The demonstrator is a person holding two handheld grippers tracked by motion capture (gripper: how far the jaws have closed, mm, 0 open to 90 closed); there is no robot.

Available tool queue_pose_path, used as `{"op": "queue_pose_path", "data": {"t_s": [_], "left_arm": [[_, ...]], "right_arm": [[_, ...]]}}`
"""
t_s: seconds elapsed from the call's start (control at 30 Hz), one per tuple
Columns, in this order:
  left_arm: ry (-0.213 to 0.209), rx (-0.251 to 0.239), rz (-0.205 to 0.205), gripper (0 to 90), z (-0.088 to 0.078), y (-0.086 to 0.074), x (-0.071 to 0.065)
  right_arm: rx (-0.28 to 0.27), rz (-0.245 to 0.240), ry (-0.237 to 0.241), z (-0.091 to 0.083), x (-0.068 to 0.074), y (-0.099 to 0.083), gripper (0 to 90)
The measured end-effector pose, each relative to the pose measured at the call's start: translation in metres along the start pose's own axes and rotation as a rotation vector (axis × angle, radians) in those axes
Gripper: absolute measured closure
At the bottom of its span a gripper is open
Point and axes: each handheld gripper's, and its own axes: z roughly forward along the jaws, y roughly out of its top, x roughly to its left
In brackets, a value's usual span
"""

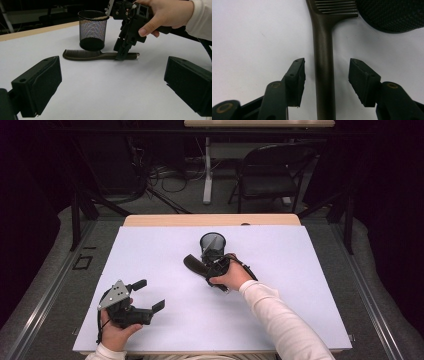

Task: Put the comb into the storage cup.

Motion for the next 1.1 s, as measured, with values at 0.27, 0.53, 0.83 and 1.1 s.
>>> {"op": "queue_pose_path", "data": {"t_s": [0.27, 0.53, 0.83, 1.1], "left_arm": [[0.001, 0.001, 0.001, 1.5, 0.0000, -0.0001, 0.0002], [0.001, 0.003, 0.001, 1.6, 0.0002, -0.0002, 0.0003], [0.003, 0.003, 0.000, 1.6, 0.0003, -0.0004, 0.0004], [0.009, 0.001, -0.007, 1.6, -0.0001, -0.0005, 0.0011]], "right_arm": [[0.005, -0.014, 0.002, 0.0010, 0.0007, 0.0000, 54.1], [0.018, -0.025, -0.002, 0.0029, 0.0031, 0.0001, 59.4], [0.027, -0.033, 0.001, 0.0053, 0.0046, 0.0000, 62.6], [0.028, -0.055, -0.009, 0.0068, 0.0051, -0.0002, 67.1]]}}
